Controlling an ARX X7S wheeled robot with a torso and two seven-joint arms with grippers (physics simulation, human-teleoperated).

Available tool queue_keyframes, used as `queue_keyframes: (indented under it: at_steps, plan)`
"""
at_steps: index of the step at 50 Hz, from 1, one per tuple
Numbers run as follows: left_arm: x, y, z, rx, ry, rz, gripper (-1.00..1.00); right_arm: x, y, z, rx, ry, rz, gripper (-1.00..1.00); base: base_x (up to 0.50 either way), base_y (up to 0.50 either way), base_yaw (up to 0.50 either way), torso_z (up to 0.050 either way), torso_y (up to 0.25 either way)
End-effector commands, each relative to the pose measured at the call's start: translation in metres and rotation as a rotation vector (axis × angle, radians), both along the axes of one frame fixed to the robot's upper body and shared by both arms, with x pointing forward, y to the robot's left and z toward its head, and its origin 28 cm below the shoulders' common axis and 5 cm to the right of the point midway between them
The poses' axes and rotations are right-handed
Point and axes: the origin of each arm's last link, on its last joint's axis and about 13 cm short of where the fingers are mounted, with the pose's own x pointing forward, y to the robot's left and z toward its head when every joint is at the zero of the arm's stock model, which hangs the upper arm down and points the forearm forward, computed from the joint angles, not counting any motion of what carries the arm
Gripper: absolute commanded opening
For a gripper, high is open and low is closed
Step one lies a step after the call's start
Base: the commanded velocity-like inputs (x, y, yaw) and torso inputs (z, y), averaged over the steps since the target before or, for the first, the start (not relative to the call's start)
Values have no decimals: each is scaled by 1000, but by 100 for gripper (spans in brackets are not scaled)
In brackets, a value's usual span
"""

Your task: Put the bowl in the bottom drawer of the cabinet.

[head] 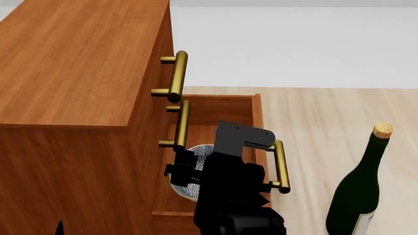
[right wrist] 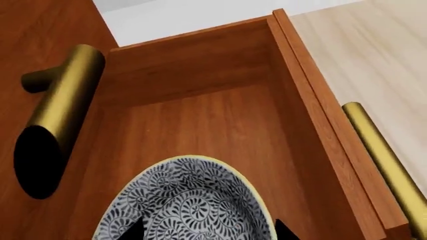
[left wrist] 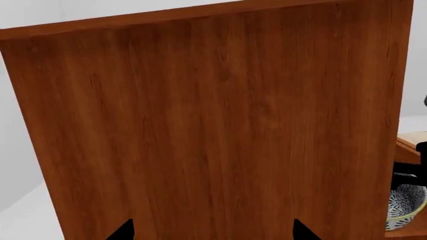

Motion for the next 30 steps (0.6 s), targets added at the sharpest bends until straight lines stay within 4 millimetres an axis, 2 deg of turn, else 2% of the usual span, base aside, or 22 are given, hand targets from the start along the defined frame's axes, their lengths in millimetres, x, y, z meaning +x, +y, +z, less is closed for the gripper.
queue_keyframes:
  at_steps: [1, 30]
  plan:
    - [2, 0, 2, -43, 8, -22, 100, 6, -12, 2, -98, -27, -40, 100, 12, 0, 0, 0, 0]
    - [3, -2, 3, -40, 5, -27, 100, 14, -24, 9, -156, -71, -52, 100, 3, -3, -4, 0, 0]
